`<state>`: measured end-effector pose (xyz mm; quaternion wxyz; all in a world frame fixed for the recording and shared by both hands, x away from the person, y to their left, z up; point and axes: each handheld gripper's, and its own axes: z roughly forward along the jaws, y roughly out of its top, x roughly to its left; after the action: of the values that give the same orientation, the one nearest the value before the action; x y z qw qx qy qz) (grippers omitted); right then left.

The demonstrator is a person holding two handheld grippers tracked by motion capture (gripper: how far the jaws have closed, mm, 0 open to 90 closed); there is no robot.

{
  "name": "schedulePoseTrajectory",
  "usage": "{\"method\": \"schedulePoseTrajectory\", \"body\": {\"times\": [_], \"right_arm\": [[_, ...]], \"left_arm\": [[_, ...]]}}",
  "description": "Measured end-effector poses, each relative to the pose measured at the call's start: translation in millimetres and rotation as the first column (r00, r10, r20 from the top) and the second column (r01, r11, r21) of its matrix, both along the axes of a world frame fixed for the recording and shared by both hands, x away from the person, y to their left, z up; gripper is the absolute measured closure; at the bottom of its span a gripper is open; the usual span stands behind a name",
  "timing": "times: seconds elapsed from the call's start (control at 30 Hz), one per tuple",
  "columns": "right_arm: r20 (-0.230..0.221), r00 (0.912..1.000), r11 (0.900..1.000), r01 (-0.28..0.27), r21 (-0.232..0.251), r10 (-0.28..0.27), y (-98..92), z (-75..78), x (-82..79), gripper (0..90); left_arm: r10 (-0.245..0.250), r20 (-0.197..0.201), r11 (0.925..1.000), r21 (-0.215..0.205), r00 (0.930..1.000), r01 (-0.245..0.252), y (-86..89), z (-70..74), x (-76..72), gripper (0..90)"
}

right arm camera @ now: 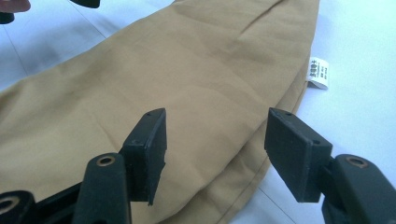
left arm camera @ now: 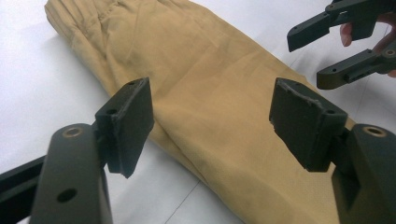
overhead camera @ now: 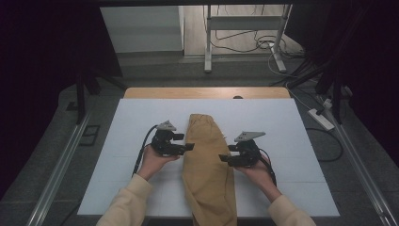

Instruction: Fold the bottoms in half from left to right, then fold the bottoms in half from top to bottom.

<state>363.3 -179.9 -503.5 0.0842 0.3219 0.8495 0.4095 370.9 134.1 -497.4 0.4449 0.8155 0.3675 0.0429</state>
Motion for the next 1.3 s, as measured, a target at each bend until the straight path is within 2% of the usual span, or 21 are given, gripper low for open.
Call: {"method": "schedulePoseTrajectory", "body": {"times": [0.2, 0.27, 0.47, 0.57, 0.8, 0.9, 1.1, 1.3], "right_arm": [[-0.01, 0.9999, 1.0, 0.004, 0.004, -0.004, 0.2, -1.1, 3.2, 39.2], [-0.013, 0.9999, 1.0, 0.0, -0.015, -0.001, 1.4, 0.1, 6.1, 38.8], [-0.006, 0.9999, 1.0, 0.012, -0.002, -0.012, 0.2, 2.5, 14.9, 38.8], [-0.012, 0.9997, 1.0, 0.021, 0.008, -0.02, -1.5, 0.8, 18.7, 38.8], [-0.023, 0.9993, 1.0, 0.028, -0.004, -0.028, 6.1, -0.4, 40.6, 38.6], [-0.034, 0.9985, 0.999, 0.043, 0.011, -0.043, 9.6, -2.8, 50.7, 38.8], [-0.042, 0.9968, 0.998, 0.067, -0.004, -0.067, 14.8, -5.7, 70.2, 38.8], [-0.045, 0.9952, 0.996, 0.086, -0.008, -0.087, 16.8, -5.1, 82.1, 38.8]], "left_arm": [[0.011, -0.007, 0.9999, -0.004, 0.9999, -0.011, 1.7, -2.5, 2.8, 30.1], [0.012, -0.01, 0.9999, 0.001, 0.9999, -0.012, 2.5, -3.9, 4.2, 30.1], [0.029, -0.03, 0.9995, -0.012, 0.9991, -0.029, 5.6, -9.5, 13.4, 30.4], [0.032, -0.04, 0.9995, 0.005, 0.9987, -0.032, 4.8, -12.7, 19.1, 30.4], [0.049, -0.058, 0.9987, 0.013, 0.9971, -0.049, 3.0, -18.3, 35.3, 30.5], [0.062, -0.072, 0.9978, 0.029, 0.9955, -0.06, 3.8, -21.2, 43.5, 30.5], [0.078, -0.085, 0.996, 0.05, 0.9933, -0.074, 3.9, -22.7, 56.4, 30.5], [0.093, -0.093, 0.9946, 0.055, 0.9913, -0.088, 2.5, -24.6, 64.7, 30.4]]}}
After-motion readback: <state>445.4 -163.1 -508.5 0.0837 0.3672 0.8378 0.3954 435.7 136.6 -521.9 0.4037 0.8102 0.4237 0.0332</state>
